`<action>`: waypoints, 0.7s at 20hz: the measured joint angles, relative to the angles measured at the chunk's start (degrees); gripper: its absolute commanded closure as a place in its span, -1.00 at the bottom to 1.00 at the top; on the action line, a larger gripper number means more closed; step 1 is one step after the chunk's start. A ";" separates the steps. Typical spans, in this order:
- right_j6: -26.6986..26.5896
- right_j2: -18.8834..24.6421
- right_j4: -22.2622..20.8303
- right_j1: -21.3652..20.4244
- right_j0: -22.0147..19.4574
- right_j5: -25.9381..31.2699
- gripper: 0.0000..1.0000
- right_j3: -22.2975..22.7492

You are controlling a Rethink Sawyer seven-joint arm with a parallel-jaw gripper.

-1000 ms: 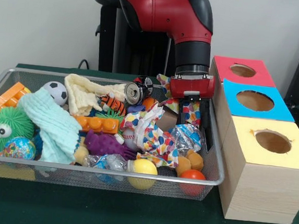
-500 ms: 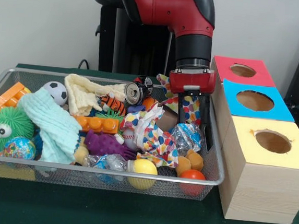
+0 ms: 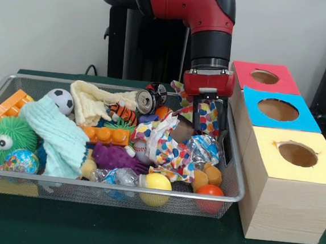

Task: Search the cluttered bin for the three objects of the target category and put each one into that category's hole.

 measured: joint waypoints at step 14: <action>0.04 1.08 -0.88 4.78 -2.21 -1.69 -1.00 -0.20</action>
